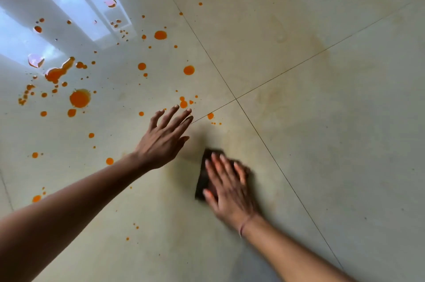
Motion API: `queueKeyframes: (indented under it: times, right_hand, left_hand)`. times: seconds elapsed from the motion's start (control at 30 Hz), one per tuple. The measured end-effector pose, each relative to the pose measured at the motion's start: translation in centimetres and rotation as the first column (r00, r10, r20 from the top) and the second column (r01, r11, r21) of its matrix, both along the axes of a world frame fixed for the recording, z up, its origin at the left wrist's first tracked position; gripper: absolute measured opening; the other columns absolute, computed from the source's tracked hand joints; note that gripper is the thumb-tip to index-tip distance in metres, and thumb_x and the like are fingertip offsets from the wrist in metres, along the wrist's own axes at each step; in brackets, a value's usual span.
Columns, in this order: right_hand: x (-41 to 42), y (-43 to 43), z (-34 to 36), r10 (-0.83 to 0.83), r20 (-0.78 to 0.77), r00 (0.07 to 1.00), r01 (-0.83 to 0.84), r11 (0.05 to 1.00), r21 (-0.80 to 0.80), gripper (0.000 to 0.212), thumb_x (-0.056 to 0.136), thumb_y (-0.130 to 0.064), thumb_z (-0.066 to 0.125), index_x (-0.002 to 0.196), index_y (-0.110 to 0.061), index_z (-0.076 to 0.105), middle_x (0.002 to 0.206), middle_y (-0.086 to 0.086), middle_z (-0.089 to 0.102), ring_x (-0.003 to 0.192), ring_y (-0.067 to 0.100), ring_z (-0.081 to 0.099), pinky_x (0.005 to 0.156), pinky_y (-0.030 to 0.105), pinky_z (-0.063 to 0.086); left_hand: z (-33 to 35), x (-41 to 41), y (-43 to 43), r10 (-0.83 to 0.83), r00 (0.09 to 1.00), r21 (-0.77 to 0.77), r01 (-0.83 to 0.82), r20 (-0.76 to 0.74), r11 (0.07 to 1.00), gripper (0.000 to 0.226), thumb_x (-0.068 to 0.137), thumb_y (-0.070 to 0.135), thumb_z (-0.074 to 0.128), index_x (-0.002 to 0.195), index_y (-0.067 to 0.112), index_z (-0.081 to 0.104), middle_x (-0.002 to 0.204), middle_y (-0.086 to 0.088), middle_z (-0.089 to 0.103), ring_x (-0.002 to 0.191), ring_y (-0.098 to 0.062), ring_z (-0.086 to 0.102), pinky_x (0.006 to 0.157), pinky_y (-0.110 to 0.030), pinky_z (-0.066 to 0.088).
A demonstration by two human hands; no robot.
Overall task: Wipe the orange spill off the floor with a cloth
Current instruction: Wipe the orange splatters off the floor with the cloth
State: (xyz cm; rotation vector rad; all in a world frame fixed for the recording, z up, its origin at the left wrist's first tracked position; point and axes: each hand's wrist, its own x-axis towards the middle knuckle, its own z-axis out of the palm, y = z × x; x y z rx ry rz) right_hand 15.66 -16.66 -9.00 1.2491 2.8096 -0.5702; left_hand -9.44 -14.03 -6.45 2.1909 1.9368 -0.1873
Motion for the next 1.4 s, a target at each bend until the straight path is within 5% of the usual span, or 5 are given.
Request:
queueKeyframes:
  times: [0.3, 0.47, 0.63, 1.27, 1.4]
  right_hand:
    - [-6.4, 7.6, -0.7, -0.255, 0.002, 0.967, 0.255, 0.965, 0.069, 0.069, 0.089, -0.049, 0.038, 0.149, -0.016, 0.032, 0.155, 0.009, 0.031, 0.144, 0.024, 0.026, 0.113, 0.048, 0.017]
    - [-1.2, 0.8, -0.1, 0.172, -0.017, 0.985, -0.172, 0.985, 0.022, 0.072, 0.086, -0.052, 0.045, 0.148, -0.019, 0.032, 0.156, 0.004, 0.025, 0.142, 0.023, 0.031, 0.112, 0.046, 0.019]
    - [-5.4, 11.9, -0.7, -0.243, 0.025, 0.97, 0.239, 0.966, 0.094, 0.071, 0.087, -0.051, 0.034, 0.147, -0.014, 0.034, 0.154, 0.009, 0.032, 0.142, 0.025, 0.028, 0.111, 0.046, 0.017]
    - [-5.9, 5.6, -1.1, 0.38, -0.011, 0.925, -0.377, 0.919, 0.113, 0.075, 0.083, -0.053, 0.044, 0.147, -0.017, 0.035, 0.156, 0.003, 0.025, 0.141, 0.022, 0.032, 0.111, 0.044, 0.018]
    - [-13.6, 11.9, -0.8, 0.081, 0.016, 0.997, -0.082, 0.994, 0.074, 0.075, 0.084, -0.054, 0.031, 0.148, -0.015, 0.032, 0.155, 0.008, 0.031, 0.143, 0.024, 0.027, 0.112, 0.046, 0.015]
  left_hand:
    - [-0.5, -2.4, -1.8, 0.26, 0.965, 0.028, -0.261, 0.037, 0.965, 0.059, 0.099, 0.042, 0.028, 0.149, 0.012, 0.029, 0.158, -0.005, 0.022, 0.147, -0.029, 0.014, 0.114, -0.047, 0.014]
    - [-1.2, -4.1, -2.6, 0.342, 0.939, -0.029, -0.341, 0.029, 0.94, 0.061, 0.096, 0.04, 0.024, 0.148, 0.009, 0.03, 0.157, -0.007, 0.026, 0.146, -0.03, 0.017, 0.113, -0.045, 0.012]
    - [-0.9, -4.1, -2.3, 0.337, 0.941, 0.0, -0.337, 0.007, 0.941, 0.059, 0.098, 0.042, 0.025, 0.145, 0.009, 0.037, 0.154, -0.006, 0.034, 0.145, -0.03, 0.02, 0.114, -0.046, 0.012]
    - [-0.2, -6.1, -7.9, 0.574, 0.812, 0.01, -0.576, -0.101, 0.817, 0.064, 0.095, 0.044, 0.02, 0.145, 0.006, 0.036, 0.15, -0.01, 0.039, 0.144, -0.031, 0.022, 0.113, -0.049, 0.011]
    - [-0.9, -6.1, -7.8, 0.592, 0.798, -0.009, -0.596, -0.112, 0.803, 0.066, 0.097, 0.051, 0.027, 0.149, 0.01, 0.029, 0.156, -0.004, 0.029, 0.147, -0.026, 0.016, 0.116, -0.048, 0.006]
